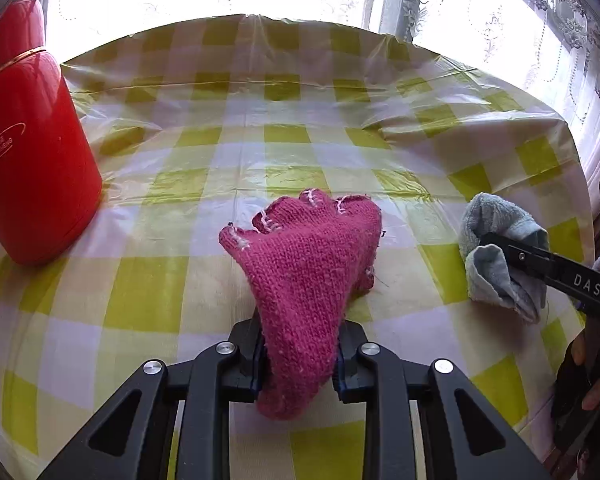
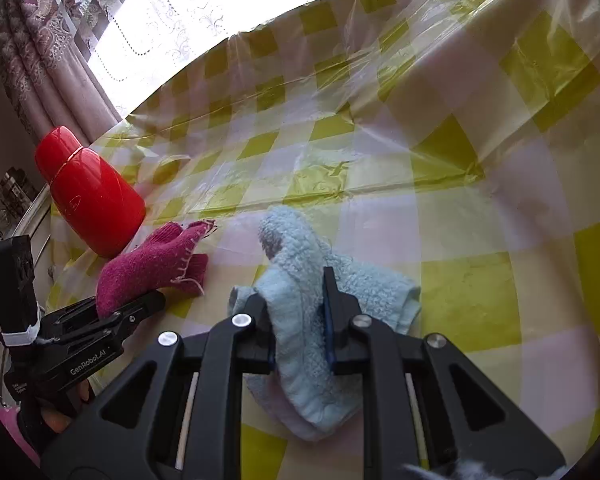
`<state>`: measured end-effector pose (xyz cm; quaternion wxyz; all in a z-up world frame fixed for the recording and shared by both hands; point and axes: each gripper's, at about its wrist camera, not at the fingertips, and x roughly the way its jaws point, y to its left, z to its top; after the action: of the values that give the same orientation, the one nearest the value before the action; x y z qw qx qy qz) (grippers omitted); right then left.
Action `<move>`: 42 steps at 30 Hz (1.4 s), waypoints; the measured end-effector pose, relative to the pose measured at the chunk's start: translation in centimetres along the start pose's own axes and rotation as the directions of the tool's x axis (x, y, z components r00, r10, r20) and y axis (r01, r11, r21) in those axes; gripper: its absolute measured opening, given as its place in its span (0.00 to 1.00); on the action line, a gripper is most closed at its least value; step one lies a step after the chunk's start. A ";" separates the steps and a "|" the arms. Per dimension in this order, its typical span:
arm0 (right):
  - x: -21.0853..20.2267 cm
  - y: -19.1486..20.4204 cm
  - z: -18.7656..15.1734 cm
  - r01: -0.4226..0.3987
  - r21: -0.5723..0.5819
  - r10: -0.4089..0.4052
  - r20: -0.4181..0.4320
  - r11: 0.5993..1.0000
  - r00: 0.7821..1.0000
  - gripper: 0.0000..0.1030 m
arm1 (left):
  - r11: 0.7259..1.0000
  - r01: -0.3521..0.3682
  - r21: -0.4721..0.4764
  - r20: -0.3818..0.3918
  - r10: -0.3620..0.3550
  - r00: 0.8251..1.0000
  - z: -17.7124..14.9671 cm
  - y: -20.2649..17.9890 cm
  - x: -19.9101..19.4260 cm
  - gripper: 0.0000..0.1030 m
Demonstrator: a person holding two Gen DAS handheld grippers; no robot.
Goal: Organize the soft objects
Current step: 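Carry the pink glove with the left gripper while the right carries the blue towel into the box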
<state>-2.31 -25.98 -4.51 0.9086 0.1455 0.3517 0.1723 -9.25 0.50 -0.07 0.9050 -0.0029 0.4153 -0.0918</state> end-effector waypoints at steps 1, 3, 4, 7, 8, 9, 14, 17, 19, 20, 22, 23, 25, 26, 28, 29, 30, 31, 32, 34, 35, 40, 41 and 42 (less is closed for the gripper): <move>-0.4 0.1 0.0 0.003 0.009 -0.004 0.010 1.000 1.000 0.20 | 1.000 -0.004 0.001 0.001 0.004 1.000 0.1 0.0 -0.4 0.26; -1.5 0.1 -0.3 -0.035 0.053 0.033 0.033 0.998 0.999 0.20 | 1.000 -0.021 0.006 0.033 0.021 0.999 0.6 -0.1 -1.8 0.26; -2.1 0.4 -0.5 -0.053 0.064 0.050 0.047 0.997 0.998 0.20 | 1.000 -0.025 0.009 0.057 0.024 0.998 0.9 -0.2 -2.9 0.26; -4.7 2.2 -0.7 -0.055 0.013 0.053 0.105 0.998 0.993 0.20 | 0.999 -0.046 0.026 0.133 0.042 0.990 1.7 -0.8 -5.8 0.26; -5.8 3.0 -0.8 -0.053 -0.011 0.054 0.130 0.999 0.990 0.20 | 0.998 -0.053 0.034 0.159 0.047 0.986 1.9 -1.0 -6.8 0.26; -6.9 3.7 -0.7 -0.050 -0.034 0.055 0.156 0.998 0.986 0.20 | 0.997 -0.060 0.042 0.184 0.052 0.982 2.0 -1.3 -7.7 0.26; -12.6 7.9 -0.6 -0.008 -0.159 0.054 0.282 0.987 0.958 0.20 | 0.995 -0.070 0.068 0.291 0.047 0.955 1.8 -2.5 -12.3 0.27; -15.2 10.1 -0.8 0.008 -0.213 0.063 0.327 0.977 0.943 0.20 | 0.995 -0.075 0.072 0.332 0.047 0.942 1.4 -2.7 -14.5 0.27; -16.5 11.3 -1.0 0.015 -0.235 0.068 0.344 0.972 0.937 0.20 | 0.995 -0.071 0.064 0.346 0.045 0.937 1.1 -2.5 -15.5 0.27; -17.0 11.7 -1.1 0.016 -0.241 0.072 0.351 0.970 0.934 0.20 | 0.996 -0.071 0.060 0.351 0.046 0.935 0.9 -2.4 -16.0 0.27; -18.1 12.4 -1.3 0.016 -0.257 0.082 0.366 0.966 0.927 0.20 | 0.995 -0.078 0.058 0.366 0.052 0.929 0.5 -2.2 -16.9 0.27; -18.5 12.8 -1.3 0.019 -0.268 0.086 0.373 0.963 0.924 0.20 | 0.995 -0.083 0.059 0.373 0.055 0.926 0.3 -2.2 -17.3 0.27; -19.3 13.6 -1.4 0.021 -0.289 0.095 0.382 0.957 0.919 0.20 | 0.994 -0.090 0.064 0.390 0.059 0.919 -0.1 -2.1 -18.3 0.27; -19.6 13.9 -1.4 0.021 -0.296 0.100 0.385 0.955 0.917 0.20 | 0.994 -0.093 0.064 0.395 0.060 0.917 -0.3 -1.9 -18.6 0.27; -20.0 14.6 -1.5 0.015 -0.310 0.112 0.387 0.951 0.915 0.20 | 0.994 -0.092 0.061 0.402 0.060 0.914 -0.8 -1.7 -19.2 0.27; -20.0 14.9 -1.6 0.011 -0.319 0.118 0.383 0.948 0.916 0.20 | 0.994 -0.091 0.060 0.402 0.060 0.914 -1.1 -1.5 -19.4 0.27; -20.1 15.1 -1.7 0.008 -0.327 0.123 0.380 0.945 0.917 0.20 | 0.994 -0.091 0.060 0.400 0.060 0.914 -1.3 -1.3 -19.6 0.27; -20.1 15.4 -1.9 0.004 -0.335 0.131 0.377 0.942 0.917 0.20 | 0.994 -0.095 0.059 0.400 0.063 0.914 -1.7 -1.1 -19.9 0.27; -20.2 15.7 -2.0 -0.002 -0.344 0.139 0.372 0.939 0.918 0.20 | 0.994 -0.097 0.056 0.400 0.067 0.914 -2.0 -0.9 -20.1 0.28; -20.2 16.4 -2.3 -0.009 -0.360 0.150 0.366 0.933 0.919 0.20 | 0.994 -0.103 0.049 0.405 0.074 0.911 -2.4 -0.4 -20.6 0.28; -20.3 16.7 -2.5 -0.014 -0.369 0.158 0.362 0.929 0.919 0.20 | 0.993 -0.106 0.044 0.410 0.079 0.909 -2.6 -0.2 -21.0 0.28; -20.3 18.6 -2.9 -0.035 -0.421 0.193 0.339 0.906 0.921 0.20 | 0.993 -0.118 0.021 0.442 0.097 0.892 -3.0 1.0 -22.8 0.28; -20.3 19.0 -3.0 -0.039 -0.434 0.201 0.335 0.900 0.920 0.20 | 0.993 -0.119 0.016 0.447 0.099 0.889 -3.0 1.2 -23.1 0.28; -20.4 19.4 -3.1 -0.042 -0.446 0.208 0.332 0.894 0.920 0.20 | 0.993 -0.120 0.012 0.452 0.101 0.886 -3.1 1.4 -23.4 0.28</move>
<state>-22.67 -16.59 12.75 0.9546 -0.0061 0.1165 0.2741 -26.24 6.07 15.35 0.9802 0.0175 0.1920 -0.0452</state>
